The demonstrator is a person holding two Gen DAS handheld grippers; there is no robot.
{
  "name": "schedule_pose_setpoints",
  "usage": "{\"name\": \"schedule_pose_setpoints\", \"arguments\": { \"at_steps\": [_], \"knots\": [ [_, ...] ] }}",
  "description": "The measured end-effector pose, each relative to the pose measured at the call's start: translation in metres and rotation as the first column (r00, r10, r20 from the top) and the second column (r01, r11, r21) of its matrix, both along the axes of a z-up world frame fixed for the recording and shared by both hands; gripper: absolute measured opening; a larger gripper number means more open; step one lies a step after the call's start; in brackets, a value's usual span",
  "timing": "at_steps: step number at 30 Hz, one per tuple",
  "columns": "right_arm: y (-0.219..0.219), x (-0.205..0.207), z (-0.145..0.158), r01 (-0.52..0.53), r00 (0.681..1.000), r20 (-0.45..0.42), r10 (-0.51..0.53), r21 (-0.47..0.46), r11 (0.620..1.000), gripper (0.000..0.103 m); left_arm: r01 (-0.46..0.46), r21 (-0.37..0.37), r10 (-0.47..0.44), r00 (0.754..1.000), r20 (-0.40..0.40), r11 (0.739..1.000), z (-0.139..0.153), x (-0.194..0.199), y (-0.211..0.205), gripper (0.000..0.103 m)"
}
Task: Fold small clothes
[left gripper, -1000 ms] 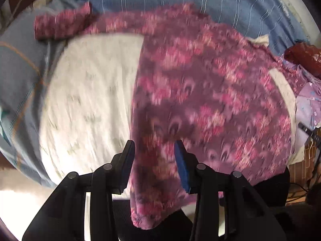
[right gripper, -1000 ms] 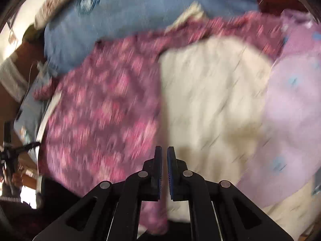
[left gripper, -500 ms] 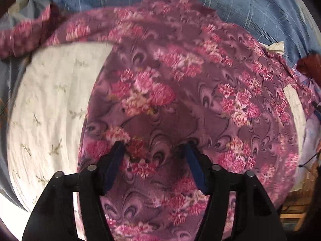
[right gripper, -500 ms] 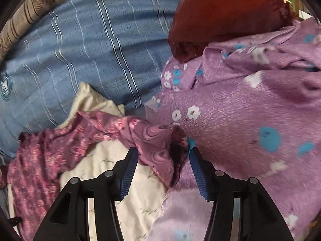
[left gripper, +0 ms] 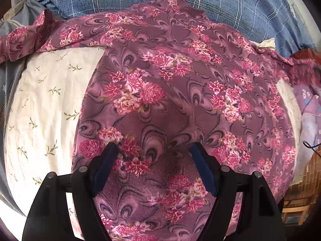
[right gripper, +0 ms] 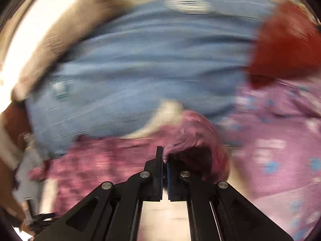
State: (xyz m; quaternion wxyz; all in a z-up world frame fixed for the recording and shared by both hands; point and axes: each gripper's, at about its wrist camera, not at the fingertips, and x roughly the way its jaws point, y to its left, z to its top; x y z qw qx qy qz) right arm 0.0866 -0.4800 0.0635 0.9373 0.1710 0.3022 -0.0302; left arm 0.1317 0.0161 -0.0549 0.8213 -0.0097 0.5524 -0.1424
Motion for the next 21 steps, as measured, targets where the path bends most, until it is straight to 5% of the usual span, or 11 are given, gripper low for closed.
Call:
{"name": "schedule_pose_setpoints", "arguments": {
  "at_steps": [3,8,10,13,17,19,21],
  "knots": [
    [0.092,0.032,0.016,-0.198,0.98,0.021,0.198,0.038,0.979,0.001,-0.001,-0.054,0.0,1.0,-0.018,0.999,0.004,-0.003,0.012,0.076],
    [0.262,0.09,0.004,-0.467,0.883,0.016,0.47,0.14,0.873,0.006,-0.029,-0.079,0.028,1.0,-0.013,0.996,0.014,-0.012,0.037,0.076],
    [0.326,0.118,-0.023,-0.542,0.824,-0.063,0.563,0.199,0.816,0.01,-0.046,-0.08,0.046,0.999,-0.011,0.996,0.017,-0.016,0.048,0.076],
    [0.39,0.133,-0.065,-0.558,0.788,-0.218,0.576,0.142,0.817,0.016,-0.076,-0.067,0.076,0.997,0.0,0.995,0.022,-0.022,0.066,0.076],
    [0.378,0.115,-0.075,-0.568,0.782,-0.189,0.594,0.177,0.804,0.016,-0.1,-0.049,0.101,0.995,0.025,0.994,0.029,-0.021,0.079,0.076],
    [0.34,0.105,-0.07,-0.525,0.82,-0.15,0.552,0.186,0.831,0.022,-0.108,-0.057,0.11,0.994,0.024,0.992,0.033,-0.01,0.076,0.077],
    [0.288,0.091,-0.067,-0.428,0.881,-0.128,0.455,0.19,0.883,0.04,-0.107,-0.097,0.11,0.994,0.023,0.99,0.038,0.001,0.068,0.077]
  ]
}}
